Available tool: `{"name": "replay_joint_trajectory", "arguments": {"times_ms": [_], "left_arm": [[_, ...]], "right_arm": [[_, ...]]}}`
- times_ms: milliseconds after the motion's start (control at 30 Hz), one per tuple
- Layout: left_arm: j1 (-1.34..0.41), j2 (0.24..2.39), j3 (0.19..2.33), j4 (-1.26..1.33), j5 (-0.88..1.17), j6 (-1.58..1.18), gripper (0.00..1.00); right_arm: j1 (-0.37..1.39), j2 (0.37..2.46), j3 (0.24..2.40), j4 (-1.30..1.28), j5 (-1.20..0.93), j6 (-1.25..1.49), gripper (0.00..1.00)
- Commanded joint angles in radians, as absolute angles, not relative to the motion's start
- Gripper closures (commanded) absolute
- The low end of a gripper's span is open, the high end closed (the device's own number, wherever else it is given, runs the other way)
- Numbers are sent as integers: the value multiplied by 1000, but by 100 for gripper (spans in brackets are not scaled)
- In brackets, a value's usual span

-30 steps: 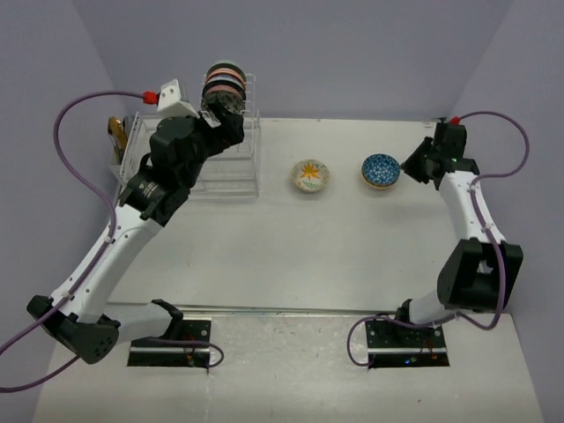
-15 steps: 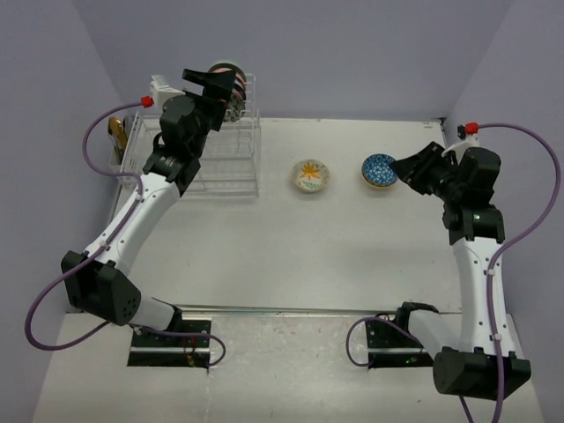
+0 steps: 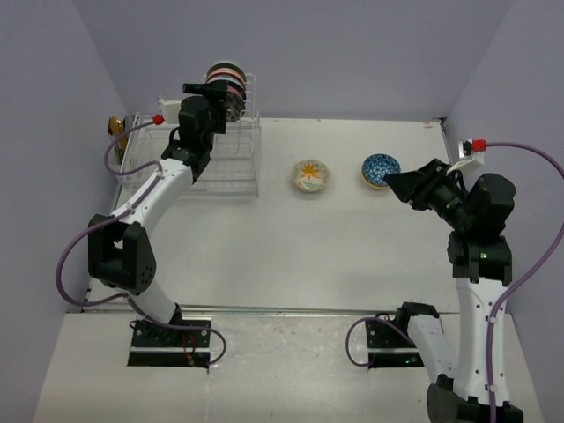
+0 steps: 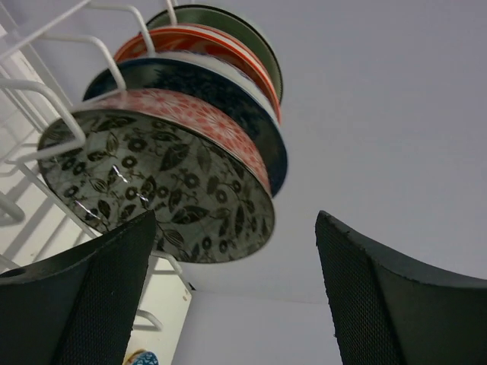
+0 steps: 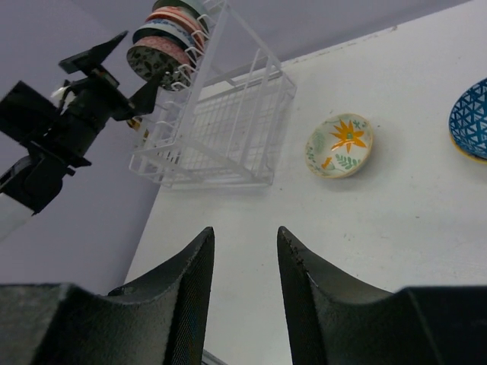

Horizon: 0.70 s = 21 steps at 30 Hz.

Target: Unload the bowls from the dish rack

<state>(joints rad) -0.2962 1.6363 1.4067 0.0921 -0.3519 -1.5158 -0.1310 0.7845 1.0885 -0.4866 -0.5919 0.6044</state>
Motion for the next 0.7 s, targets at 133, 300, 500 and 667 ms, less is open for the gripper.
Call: {"name": "replay_joint_trajectory", "arguments": {"times_ms": [133,300,500,667], "left_arm": [[-265,1687,1446,236,-380,-1540,20],[-264,1718,1473,238,-387,-1523,30],[-264,1706,1425,236,-390,-1552,53],[-264,1687,1391,236,-399,-1566,74]], "right_arm": [[-133,715,1108,-471,-670,612,59],[-133,721,1078,-448,-678,615,59],[-133,716,1071,-436,-673,615,59],[-132,712,1068,-437,-672,612,59]]}}
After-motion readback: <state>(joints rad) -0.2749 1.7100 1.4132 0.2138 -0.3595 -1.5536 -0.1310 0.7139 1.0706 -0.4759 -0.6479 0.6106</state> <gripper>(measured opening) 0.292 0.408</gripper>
